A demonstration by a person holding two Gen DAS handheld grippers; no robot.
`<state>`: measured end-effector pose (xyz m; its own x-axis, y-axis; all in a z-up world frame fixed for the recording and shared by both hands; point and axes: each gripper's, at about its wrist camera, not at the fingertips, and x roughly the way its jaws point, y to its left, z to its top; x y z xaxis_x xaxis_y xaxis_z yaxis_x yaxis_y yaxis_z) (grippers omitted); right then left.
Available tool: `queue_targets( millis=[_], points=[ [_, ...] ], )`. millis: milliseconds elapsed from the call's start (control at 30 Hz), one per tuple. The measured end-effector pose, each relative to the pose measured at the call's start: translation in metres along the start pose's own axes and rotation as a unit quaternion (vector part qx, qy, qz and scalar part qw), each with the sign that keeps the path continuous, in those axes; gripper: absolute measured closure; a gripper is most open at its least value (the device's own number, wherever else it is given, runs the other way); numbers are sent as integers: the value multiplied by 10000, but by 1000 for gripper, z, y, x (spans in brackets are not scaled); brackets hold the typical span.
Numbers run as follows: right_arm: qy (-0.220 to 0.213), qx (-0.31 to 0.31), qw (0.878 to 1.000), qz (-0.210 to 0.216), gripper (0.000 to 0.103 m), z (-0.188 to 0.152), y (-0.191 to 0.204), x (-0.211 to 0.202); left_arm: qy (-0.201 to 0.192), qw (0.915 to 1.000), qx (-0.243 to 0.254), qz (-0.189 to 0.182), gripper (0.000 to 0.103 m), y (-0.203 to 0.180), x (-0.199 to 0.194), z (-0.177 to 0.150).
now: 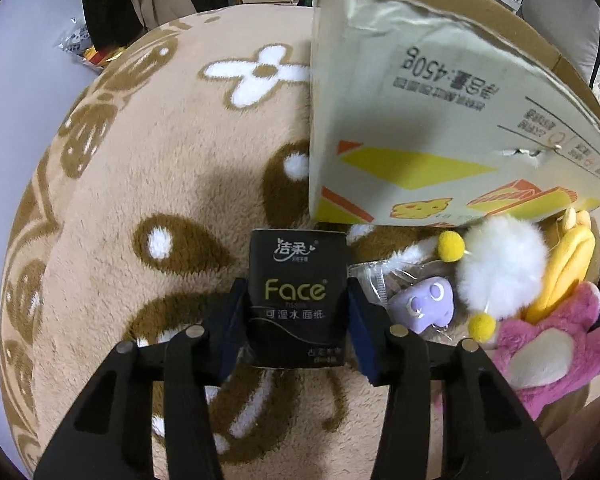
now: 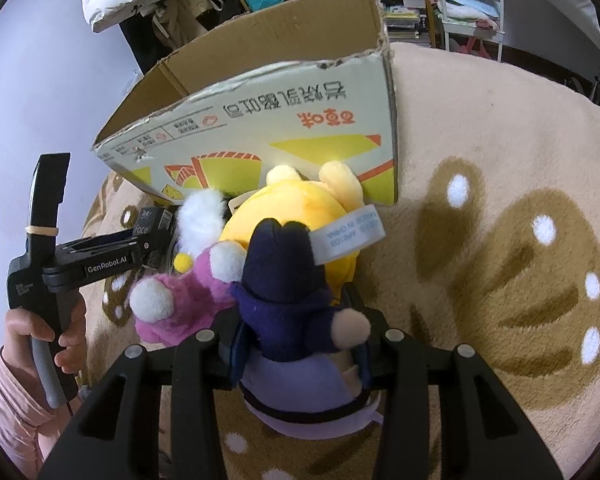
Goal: Organize soft objects
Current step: 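Lift the black tissue pack and purple penguin plush up from the pile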
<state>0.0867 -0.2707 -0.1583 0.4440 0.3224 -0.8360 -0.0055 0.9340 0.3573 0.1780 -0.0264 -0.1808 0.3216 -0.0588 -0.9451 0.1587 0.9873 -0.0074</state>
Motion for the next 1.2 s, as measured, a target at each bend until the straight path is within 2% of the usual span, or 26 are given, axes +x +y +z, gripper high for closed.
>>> queue_targets(
  millis=[267,433,533,667,767,867,1000,1200],
  points=[
    [-547,56,9984,-126,59,0,-4,-24,-164,9998,-58,28,58,-1,-15,-13],
    [-1095,-7,9939,-128,59,-1,1,-48,-753,9970,-32,159,58,-2,-51,-24],
    [-1474,-52,9890,-90,59,-1,7,-62,-1239,9919,128,240,58,-8,-83,-31],
    [-1915,-147,9813,-78,59,-2,14,-84,-1868,9810,445,279,58,-18,-123,-36],
    [-2126,-215,9769,-7,59,-1,20,-97,-2315,9716,489,70,58,-20,-155,-39],
    [-2252,-324,9738,-24,59,0,29,-109,-2689,9616,516,193,58,-23,-178,-40],
    [-2434,-455,9688,0,58,7,39,-123,-2920,9553,442,112,58,-21,-199,-30],
    [-2698,-595,9611,32,58,25,54,-137,-3248,9431,657,281,58,-32,-213,-16]
  ],
)
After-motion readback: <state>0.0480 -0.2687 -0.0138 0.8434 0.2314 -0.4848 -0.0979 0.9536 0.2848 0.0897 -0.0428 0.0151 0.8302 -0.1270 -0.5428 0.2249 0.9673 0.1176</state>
